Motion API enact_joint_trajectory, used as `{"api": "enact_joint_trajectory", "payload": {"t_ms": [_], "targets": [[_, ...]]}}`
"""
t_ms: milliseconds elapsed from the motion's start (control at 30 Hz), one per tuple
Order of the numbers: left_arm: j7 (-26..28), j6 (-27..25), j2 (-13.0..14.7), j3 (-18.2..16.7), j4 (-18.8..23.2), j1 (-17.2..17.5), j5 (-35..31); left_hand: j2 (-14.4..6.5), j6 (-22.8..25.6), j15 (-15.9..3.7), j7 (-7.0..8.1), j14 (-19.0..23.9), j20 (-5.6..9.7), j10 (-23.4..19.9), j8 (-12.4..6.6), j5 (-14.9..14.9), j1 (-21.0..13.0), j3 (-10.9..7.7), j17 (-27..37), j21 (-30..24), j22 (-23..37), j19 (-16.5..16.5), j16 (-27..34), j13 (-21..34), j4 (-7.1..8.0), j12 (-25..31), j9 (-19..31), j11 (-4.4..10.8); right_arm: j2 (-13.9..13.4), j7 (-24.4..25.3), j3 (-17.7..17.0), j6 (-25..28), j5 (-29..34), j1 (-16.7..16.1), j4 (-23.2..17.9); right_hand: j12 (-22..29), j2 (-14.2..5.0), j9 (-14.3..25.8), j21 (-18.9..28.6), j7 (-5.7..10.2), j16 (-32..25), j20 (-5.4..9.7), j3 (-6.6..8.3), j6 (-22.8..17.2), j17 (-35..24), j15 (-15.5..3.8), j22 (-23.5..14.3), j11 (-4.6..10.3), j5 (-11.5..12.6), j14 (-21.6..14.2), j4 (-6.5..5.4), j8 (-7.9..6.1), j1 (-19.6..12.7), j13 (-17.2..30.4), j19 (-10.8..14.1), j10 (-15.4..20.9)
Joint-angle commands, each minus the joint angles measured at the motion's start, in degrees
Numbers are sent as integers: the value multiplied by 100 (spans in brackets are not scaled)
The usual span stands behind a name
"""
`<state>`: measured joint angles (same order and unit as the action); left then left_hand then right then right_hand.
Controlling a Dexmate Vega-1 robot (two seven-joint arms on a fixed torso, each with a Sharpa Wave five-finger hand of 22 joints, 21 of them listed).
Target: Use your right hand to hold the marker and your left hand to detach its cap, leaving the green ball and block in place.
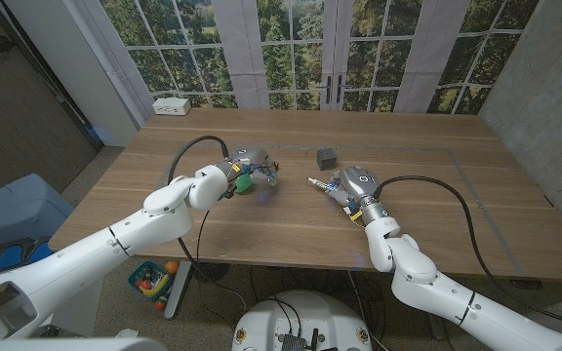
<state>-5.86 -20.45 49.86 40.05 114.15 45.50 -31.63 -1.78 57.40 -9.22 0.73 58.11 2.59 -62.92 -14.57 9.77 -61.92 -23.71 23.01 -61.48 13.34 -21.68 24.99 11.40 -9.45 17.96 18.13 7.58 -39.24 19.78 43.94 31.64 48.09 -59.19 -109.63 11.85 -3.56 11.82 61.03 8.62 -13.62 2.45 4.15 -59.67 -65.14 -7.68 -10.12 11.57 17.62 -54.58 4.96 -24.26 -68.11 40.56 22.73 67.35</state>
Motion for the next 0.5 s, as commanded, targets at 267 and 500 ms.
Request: {"api": "enact_joint_trajectory", "payload": {"t_ms": [267, 500], "targets": [[-299, -530, -261, 492, -87, -113, -1521, -387, 29, -463, 113, -124, 699, -427, 10, 6, -384, 50, 45, -64, -44, 90, -87, 28, -41, -41, 84, 423, -26, -406, 138, 355, -205, 119, -62, -23, -389, -7, -54, 264, 100, 493, 160, -313, 144, -529, 8, 13, -30, -15, 84, 47, -344, -164, 73, -1], [-757, -733, -345, 610, -81, -204, -1937, -359, -143, -438, 101, -780, 723, -175, 159, 11, -236, 84, -385, -152, -174, 197, -740, 16, 28, -217, 50, 452, -56, -686, 227, 570, -164, 215, -119, -47, -388, -6, -157, 256, 215, 411, 270, -264, 366, -527, 14, 19, -109, 181, 115, 76, -261, -293, -1, -58]]}}
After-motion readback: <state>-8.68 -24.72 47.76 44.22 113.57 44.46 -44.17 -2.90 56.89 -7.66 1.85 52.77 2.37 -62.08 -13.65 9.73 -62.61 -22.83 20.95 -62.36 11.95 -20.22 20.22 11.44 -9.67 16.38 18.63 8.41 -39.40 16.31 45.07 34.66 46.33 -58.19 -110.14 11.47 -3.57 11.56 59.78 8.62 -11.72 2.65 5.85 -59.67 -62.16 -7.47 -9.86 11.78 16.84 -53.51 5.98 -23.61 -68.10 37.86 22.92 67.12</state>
